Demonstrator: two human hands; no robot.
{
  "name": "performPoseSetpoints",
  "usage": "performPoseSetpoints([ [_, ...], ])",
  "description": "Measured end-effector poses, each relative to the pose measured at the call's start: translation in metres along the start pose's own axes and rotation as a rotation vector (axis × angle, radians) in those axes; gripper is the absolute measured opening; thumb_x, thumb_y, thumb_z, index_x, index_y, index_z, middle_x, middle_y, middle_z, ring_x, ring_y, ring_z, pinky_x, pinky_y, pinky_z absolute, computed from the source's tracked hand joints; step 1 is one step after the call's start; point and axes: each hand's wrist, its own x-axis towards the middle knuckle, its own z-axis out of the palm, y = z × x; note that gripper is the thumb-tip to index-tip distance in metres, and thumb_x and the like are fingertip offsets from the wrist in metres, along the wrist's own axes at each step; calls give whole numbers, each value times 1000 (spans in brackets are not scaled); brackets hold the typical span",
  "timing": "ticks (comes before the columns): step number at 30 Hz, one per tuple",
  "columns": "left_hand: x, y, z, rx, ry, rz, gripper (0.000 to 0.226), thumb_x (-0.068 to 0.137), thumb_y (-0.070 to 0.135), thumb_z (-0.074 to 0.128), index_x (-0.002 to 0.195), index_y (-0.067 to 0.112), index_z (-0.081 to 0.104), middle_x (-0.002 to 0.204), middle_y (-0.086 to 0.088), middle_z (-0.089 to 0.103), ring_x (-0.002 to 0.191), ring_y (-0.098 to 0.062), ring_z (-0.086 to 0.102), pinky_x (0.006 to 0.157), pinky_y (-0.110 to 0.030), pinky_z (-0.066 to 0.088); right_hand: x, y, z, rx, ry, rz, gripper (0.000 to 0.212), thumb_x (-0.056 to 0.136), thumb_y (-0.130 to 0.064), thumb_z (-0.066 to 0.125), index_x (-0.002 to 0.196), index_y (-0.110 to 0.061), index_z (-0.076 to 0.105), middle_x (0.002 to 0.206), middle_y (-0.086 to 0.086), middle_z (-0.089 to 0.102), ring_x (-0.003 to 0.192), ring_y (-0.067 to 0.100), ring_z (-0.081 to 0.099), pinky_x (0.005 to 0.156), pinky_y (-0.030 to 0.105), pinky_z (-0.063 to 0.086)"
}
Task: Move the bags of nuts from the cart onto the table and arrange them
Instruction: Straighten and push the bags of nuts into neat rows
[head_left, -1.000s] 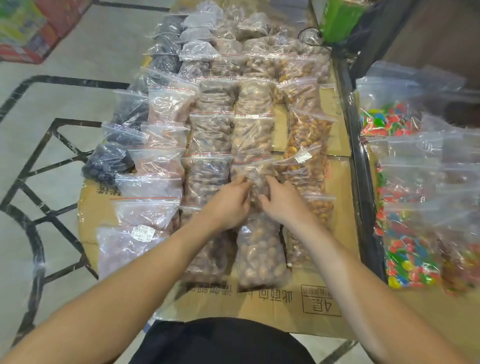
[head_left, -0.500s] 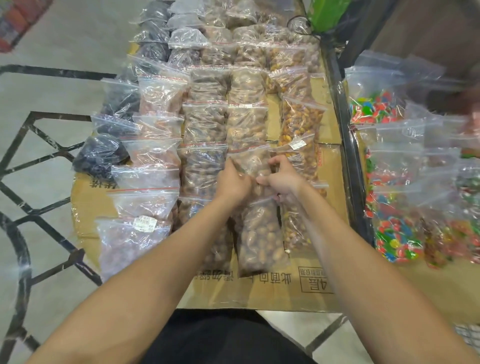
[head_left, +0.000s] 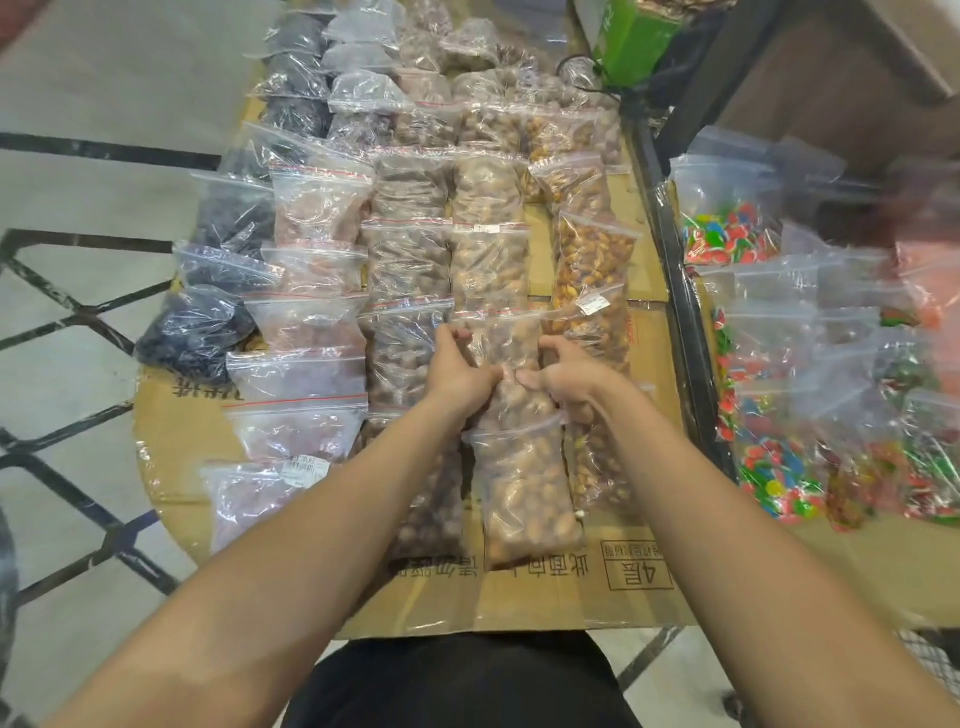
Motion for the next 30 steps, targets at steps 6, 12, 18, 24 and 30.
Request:
performPoseSetpoints([
  [6, -7, -3, 10, 34, 114, 131, 54, 83, 14, 82, 125, 23, 51, 114, 5, 55, 104, -15, 57, 88, -29, 51, 4, 5, -7, 120, -149, 66, 58, 92, -29, 77, 139, -4, 53, 113, 7, 75, 101, 20, 76, 81, 47, 64],
  [12, -14, -4, 12, 75, 127, 262, 46, 80, 8, 83, 115, 20, 57, 113, 19, 55, 107, 1, 53, 95, -37, 53, 4, 31, -8, 359, -146, -10, 38, 96, -13, 71, 131, -11, 55, 100, 6, 77, 80, 18, 77, 73, 42, 65],
  [18, -12, -6, 21, 489, 198, 353, 43, 93, 28, 70, 130, 10, 57, 129, -8, 60, 122, -23, 56, 100, -32, 43, 18, 31, 14, 16, 93, -282, 50, 96, -33, 69, 141, -16, 54, 119, 4, 70, 109, 26, 68, 94, 43, 55],
  [24, -25, -24, 28, 698, 16, 386, 58, 105, 22, 47, 159, 13, 26, 168, -17, 6, 156, -30, 6, 124, -40, 16, 11, 49, 21, -38, 195, -388, 69, 101, -36, 63, 156, -11, 31, 90, -6, 64, 87, 18, 65, 79, 37, 54],
  [30, -9, -18, 12, 750, -39, 459, 54, 101, 14, 54, 152, 5, 39, 162, -21, 23, 151, -34, 25, 120, -36, 24, 15, 52, 21, -21, 87, -370, 99, 86, -54, 72, 162, -18, 19, 151, 3, 54, 138, 20, 52, 114, 44, 44],
])
